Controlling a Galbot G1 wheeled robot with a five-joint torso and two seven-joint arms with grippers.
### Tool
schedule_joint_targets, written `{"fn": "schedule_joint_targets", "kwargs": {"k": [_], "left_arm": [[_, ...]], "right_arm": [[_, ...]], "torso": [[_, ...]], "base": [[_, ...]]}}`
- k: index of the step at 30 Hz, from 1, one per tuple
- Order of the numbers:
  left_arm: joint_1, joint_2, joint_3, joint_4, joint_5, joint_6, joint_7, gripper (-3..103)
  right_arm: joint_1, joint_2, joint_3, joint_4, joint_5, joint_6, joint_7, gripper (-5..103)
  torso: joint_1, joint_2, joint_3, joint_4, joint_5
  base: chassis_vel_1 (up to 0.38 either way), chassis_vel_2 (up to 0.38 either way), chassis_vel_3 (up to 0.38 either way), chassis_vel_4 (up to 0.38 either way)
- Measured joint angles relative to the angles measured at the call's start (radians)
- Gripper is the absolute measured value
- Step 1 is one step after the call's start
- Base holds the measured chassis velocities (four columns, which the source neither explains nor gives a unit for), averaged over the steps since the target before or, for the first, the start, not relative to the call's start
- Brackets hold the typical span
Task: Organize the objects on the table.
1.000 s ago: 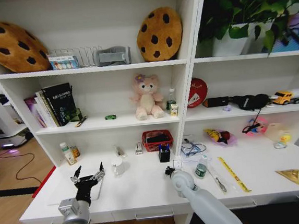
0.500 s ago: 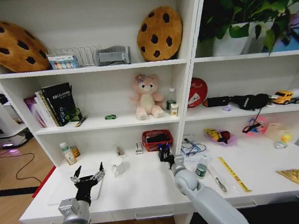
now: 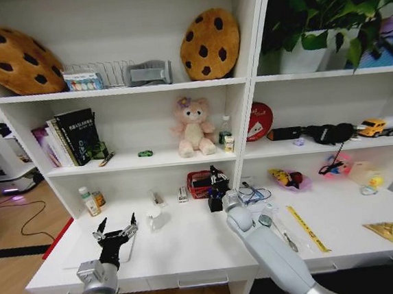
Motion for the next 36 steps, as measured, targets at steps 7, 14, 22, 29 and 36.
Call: {"fn": "schedule_joint_targets", "kwargs": {"k": [7,14,22,29,36], "left_arm": [[0.000,0.000,0.000,0.000,0.000,0.000,0.000,100],[0.000,0.000,0.000,0.000,0.000,0.000,0.000,100],[0.000,0.000,0.000,0.000,0.000,0.000,0.000,100],[0.000,0.000,0.000,0.000,0.000,0.000,0.000,100],[0.000,0.000,0.000,0.000,0.000,0.000,0.000,100]], "right_arm": [[-0.015,0.025,0.000,-0.060,-0.053,0.043,-0.006,12],[-0.038,0.031,-0.002,-0.077,-0.054,0.053,0.004,12],[-0.055,0.035,-0.008,-0.086,-0.052,0.057,0.012,12],[-0.056,0.037,-0.012,-0.096,-0.053,0.050,0.011,16],[-0.033,0.038,-0.022,-0.079,-0.041,0.054,0.012,12]], "torso": [[0.000,0.000,0.000,-0.0001,0.0001],[0.000,0.000,0.000,-0.0001,0.0000],[0.000,0.000,0.000,0.0000,0.0001],[0.000,0.000,0.000,-0.0001,0.0001],[0.000,0.000,0.000,0.0000,0.0000]], "base": [[0.000,0.000,0.000,0.000],[0.000,0.000,0.000,0.000],[0.000,0.000,0.000,0.000],[0.000,0.000,0.000,0.000],[0.000,0.000,0.000,0.000]]}}
